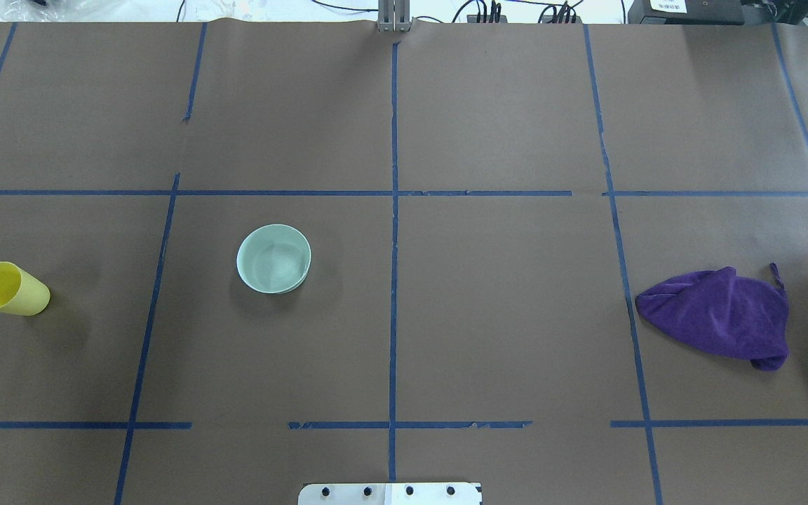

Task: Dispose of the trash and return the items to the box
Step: 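Move the left gripper toward the yellow cup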

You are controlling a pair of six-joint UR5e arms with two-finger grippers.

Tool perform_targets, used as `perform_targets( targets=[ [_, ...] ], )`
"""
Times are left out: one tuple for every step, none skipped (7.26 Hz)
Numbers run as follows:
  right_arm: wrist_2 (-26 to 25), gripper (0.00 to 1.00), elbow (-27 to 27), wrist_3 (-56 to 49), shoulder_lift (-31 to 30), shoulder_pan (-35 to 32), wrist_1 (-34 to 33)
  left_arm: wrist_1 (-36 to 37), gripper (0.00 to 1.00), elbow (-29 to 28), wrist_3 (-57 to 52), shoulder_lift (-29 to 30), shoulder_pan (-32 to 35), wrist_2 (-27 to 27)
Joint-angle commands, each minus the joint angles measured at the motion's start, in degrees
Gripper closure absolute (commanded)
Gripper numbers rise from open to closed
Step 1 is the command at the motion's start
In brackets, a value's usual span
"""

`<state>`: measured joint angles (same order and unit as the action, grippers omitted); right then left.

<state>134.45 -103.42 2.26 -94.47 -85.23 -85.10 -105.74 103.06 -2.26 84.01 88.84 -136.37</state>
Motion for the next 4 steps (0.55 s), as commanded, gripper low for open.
perform_targets(
  targets=[
    [0.1, 0.00, -1.2, 2.9, 2.2, 0.0, 0.1, -19.3, 0.00, -5.1, 1.4, 1.6, -0.2, -0.1],
    [-0.1, 0.00, -1.3, 2.6, 2.5, 0.0, 0.8, -27.2, 0.00, -6.5, 7.0, 1.6, 0.1, -0.6],
    [-0.1, 0.00, -0.6, 2.9, 1.7, 0.0, 5.9, -34.1, 0.00, -8.2, 15.4, 1.8, -0.2, -0.6],
    [-0.1, 0.00, 0.4, 3.2, 1.4, 0.0, 10.3, -40.8, 0.00, -8.3, 19.4, 1.6, -2.7, 1.1]
  ],
)
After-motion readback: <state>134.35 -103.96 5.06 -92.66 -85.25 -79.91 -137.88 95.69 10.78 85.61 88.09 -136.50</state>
